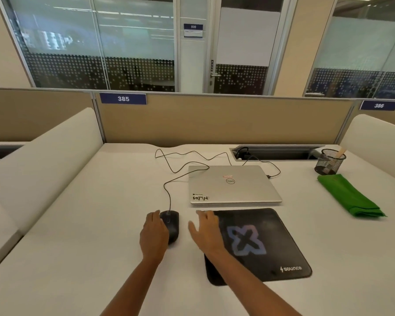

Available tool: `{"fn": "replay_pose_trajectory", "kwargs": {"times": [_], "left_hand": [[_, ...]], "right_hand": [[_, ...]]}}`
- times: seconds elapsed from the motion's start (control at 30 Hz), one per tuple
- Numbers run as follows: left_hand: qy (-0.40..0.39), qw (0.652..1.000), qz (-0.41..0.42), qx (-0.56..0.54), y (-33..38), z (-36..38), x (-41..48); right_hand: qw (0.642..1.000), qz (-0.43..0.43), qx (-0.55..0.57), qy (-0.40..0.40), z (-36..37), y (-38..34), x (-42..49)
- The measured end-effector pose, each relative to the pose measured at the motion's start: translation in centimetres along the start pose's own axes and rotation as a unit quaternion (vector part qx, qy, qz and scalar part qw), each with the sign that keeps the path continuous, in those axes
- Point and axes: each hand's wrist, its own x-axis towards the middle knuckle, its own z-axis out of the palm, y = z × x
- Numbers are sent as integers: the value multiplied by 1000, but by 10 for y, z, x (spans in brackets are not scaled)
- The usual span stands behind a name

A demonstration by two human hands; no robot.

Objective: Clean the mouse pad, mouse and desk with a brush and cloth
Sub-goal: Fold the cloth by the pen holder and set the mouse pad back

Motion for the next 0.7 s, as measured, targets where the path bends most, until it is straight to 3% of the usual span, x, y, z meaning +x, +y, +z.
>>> {"fn": "replay_pose_trajectory", "kwargs": {"times": [0.23, 0.43, 0.7], "left_hand": [[-74, 990, 42, 108, -42, -6, 8], [-101, 969, 104, 201, -55, -7, 10], [-108, 961, 126, 222, -58, -6, 12]], "right_hand": [[993, 9, -45, -105, 38, -46, 0], [992, -7, -80, -97, 55, -63, -1], [994, 2, -60, -88, 58, -66, 1]]}}
